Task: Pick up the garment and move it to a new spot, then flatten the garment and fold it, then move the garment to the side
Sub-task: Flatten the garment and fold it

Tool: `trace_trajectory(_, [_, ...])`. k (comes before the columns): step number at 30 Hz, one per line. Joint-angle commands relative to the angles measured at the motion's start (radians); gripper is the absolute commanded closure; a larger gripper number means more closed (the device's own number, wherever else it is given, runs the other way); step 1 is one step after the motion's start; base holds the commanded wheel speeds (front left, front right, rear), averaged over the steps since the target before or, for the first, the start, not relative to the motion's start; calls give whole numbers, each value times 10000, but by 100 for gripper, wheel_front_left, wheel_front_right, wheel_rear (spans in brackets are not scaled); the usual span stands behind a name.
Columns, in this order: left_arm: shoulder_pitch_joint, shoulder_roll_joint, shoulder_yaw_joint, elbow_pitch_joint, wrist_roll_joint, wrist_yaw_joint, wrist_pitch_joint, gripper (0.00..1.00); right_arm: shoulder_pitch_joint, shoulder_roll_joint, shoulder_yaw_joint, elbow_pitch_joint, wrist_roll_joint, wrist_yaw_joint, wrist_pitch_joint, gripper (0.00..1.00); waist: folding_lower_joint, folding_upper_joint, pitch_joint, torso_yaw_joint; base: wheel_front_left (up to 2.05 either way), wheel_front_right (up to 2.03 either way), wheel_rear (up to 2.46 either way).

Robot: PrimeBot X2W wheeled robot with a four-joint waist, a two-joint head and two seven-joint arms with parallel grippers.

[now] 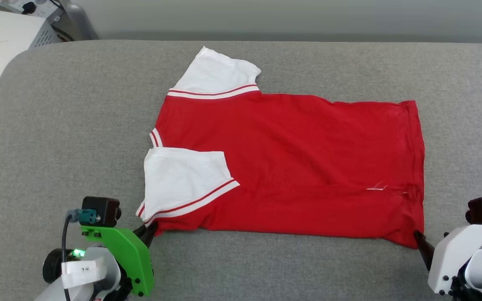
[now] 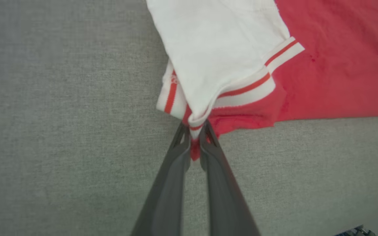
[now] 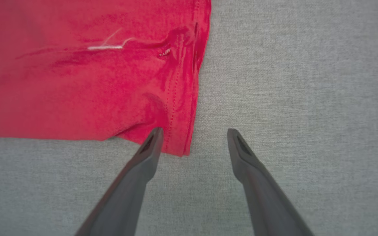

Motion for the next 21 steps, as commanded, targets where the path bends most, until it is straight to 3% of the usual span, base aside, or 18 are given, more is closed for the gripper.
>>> trace_trajectory(1, [90, 149, 42, -223, 74, 119, 43, 100, -214, 26, -42, 139, -131, -7, -58, 0, 0, 0, -50, 177, 0, 0, 0])
trace_trajectory(7, [199, 492, 106, -1253, 194, 496, 275, 100, -529, 137, -138, 962, -344, -7, -184, 0, 0, 0, 82, 379, 0, 0, 0])
trace_trajectory(14, [282, 569, 99, -1592, 234, 642, 311, 100, -647, 175, 140, 1719, -394, -7, -19, 2, 0, 0, 323, 456, 0, 0, 0])
trace_trajectory(15, [276, 568, 94, -1599, 231, 641, 319, 100, -651, 177, 184, 1804, -393, -7, 12, 16, 0, 0, 345, 458, 0, 0, 0])
trace_trajectory(16, [268, 564, 93, -1597, 224, 635, 321, 100, -658, 179, 241, 1913, -383, -7, 52, 55, 0, 0, 374, 457, 0, 0, 0])
trace_trajectory(18, [245, 582, 82, -1553, 231, 622, 341, 100, -670, 182, 330, 2082, -346, -7, 118, 100, 0, 0, 409, 452, 0, 0, 0])
trace_trajectory(21, [218, 578, 68, -1445, 216, 593, 355, 100, -703, 184, 388, 2272, -331, -7, 89, 100, 0, 0, 388, 445, 0, 0, 0])
